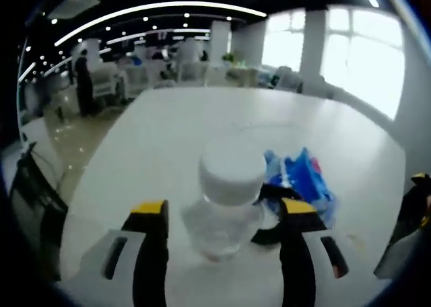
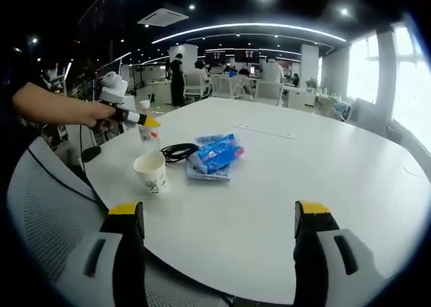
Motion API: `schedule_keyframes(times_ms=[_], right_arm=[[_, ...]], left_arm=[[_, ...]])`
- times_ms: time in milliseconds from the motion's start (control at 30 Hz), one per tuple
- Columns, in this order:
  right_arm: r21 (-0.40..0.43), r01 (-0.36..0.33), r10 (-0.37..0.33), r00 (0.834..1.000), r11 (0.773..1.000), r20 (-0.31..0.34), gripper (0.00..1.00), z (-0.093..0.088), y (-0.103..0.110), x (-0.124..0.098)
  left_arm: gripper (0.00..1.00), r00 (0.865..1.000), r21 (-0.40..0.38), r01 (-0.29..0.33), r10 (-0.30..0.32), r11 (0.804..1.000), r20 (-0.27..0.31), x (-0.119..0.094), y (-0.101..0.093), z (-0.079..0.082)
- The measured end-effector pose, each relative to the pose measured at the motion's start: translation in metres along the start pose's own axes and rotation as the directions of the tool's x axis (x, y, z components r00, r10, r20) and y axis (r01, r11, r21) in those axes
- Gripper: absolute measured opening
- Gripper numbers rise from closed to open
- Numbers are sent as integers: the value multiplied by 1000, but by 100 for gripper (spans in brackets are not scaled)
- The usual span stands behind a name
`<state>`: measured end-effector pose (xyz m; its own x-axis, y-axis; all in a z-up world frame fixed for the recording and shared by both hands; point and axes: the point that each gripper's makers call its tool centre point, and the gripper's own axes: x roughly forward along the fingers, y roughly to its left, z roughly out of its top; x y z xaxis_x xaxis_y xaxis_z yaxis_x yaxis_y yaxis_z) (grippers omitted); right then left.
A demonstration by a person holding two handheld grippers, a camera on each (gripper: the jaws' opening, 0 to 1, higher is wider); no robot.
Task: Arrange the tabletop items into an orderly group along one side of the table until the central work area is clear of visible clutter.
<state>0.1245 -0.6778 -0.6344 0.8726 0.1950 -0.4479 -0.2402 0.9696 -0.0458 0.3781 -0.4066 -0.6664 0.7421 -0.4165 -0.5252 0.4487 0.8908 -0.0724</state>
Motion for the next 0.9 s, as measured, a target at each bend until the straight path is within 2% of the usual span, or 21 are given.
schedule_keyframes(times_ms=[133, 300, 533, 667, 733, 833, 900], right_arm=[[0, 2, -2, 1000, 1000, 1, 92, 0, 0, 0], [1, 4, -4, 1000, 1000, 1, 92, 0, -1, 0], [-1, 3, -3, 1000, 1000, -2, 92, 0, -1, 0], [1, 2, -2, 1000, 1000, -1, 92, 0, 0, 0], [2, 4, -4, 1000, 1000, -1, 92, 0, -1, 0], [3, 6, -6, 1000, 1000, 2, 92, 1, -1, 0], [4, 6, -6, 1000, 1000, 5, 92, 1, -1, 0]], left_arm=[[45, 1000, 5, 6, -5, 1000, -20, 0, 1, 0], [44, 999, 20, 27, -26, 999, -37, 1, 2, -1], [44, 993, 69, 99, -93, 993, -77, 1, -2, -1], [44, 981, 147, 171, -156, 974, -111, 5, -5, 1], [44, 978, 153, 181, -163, 971, -128, 7, -4, 1], [43, 970, 258, 228, -196, 939, -142, 9, -4, 4], [43, 966, 276, 247, -213, 929, -148, 10, -3, 5]])
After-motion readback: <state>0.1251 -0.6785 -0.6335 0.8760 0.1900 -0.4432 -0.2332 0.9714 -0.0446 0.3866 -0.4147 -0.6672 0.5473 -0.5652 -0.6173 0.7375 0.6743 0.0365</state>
